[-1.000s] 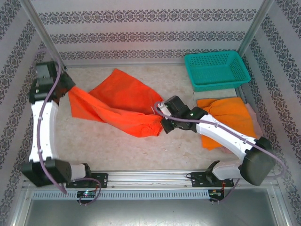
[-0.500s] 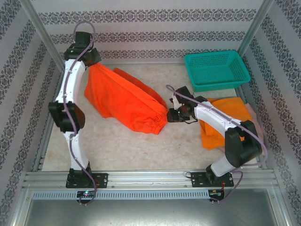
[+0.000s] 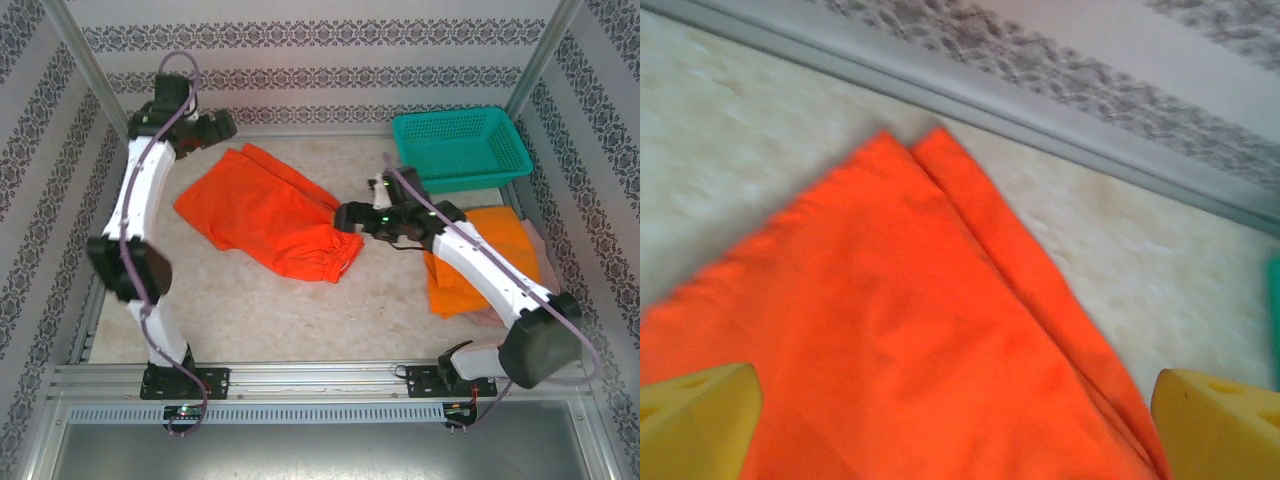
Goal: Fold and stack the shorts
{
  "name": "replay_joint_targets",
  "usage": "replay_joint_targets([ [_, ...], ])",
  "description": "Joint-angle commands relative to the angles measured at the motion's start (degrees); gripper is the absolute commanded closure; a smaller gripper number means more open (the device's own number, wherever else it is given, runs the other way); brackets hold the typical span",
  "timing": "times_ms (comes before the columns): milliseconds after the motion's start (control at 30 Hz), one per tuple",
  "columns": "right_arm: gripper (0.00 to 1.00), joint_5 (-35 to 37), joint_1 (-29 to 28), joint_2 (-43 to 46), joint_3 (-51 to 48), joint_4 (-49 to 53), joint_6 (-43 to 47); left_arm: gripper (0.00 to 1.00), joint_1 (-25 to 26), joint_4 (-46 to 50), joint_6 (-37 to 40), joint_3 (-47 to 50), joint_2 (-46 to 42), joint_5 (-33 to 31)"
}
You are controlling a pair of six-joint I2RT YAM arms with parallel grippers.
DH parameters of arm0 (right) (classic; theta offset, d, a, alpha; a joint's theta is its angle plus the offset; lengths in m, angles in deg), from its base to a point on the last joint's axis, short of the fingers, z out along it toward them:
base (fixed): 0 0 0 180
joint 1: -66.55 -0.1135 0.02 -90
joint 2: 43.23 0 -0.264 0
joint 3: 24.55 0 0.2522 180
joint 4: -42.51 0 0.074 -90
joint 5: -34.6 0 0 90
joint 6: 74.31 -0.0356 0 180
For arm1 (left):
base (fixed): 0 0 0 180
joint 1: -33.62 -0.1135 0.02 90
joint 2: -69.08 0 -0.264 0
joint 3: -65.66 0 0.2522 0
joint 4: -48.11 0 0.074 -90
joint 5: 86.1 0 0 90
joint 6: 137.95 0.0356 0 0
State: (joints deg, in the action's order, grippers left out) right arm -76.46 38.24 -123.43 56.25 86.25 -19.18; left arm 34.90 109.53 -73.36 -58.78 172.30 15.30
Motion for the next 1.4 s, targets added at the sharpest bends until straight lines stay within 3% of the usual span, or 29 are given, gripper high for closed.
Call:
replay_joint_targets([
  [0, 0.03, -3.72, -3.92, -8.06, 2.46, -4.37, -6.1, 0.0, 1.01, -20.32, -6.53, 21.38, -5.74, 6.85],
  [167, 0.02, -8.51, -5.69, -17.89, 3.33, -6.64, -9.09, 0.0, 0.92, -30.51, -8.06, 36.58, -4.76, 5.54],
  [400, 0.03, -6.95, -3.91, -22.59, -1.78, -5.14, -6.02, 0.0, 0.02, -34.86, -7.78, 43.32, -0.34, 3.26],
  [567, 0.02, -6.49, -0.48, -23.42, -3.18, -1.67, -1.4, 0.0, -1.77, -35.52, -8.25, 50.2, -1.75, 0.57],
  [700, 0.03, -6.21, 3.04, -20.58, -2.59, 2.86, 4.16, 0.0, -2.64, -33.57, -7.63, 54.99, -7.03, -1.14],
  [800, 0.02, -6.26, 4.79, -12.88, -4.74, 2.1, 5.23, 0.0, -1.53, -31.23, -7.46, 54.59, -15.35, 2.09],
  [967, 0.02, 1.72, 5.16, 0.31, -11.47, -1.47, -0.18, 0.02, 8.34, -27.99, -6.5, 47.1, -24.0, 6.08],
  [1067, 0.03, 5.32, 5.45, 5.15, -16.68, -5.79, -6.74, 0.18, 15.0, -28.66, -10.2, 43.38, -20.11, 11.45],
  [1200, 0.03, 6.4, 5.71, 6.95, -22.31, -13.53, -15.85, 0.4, 25.04, -32.2, -14.85, 38.86, -10.11, 13.3],
  [1367, 0.09, 7.0, 6.32, 6.35, -28.38, -23.48, -24.97, 0.6, 31.95, -33.07, -17.74, 32.72, 2.78, 13.87],
])
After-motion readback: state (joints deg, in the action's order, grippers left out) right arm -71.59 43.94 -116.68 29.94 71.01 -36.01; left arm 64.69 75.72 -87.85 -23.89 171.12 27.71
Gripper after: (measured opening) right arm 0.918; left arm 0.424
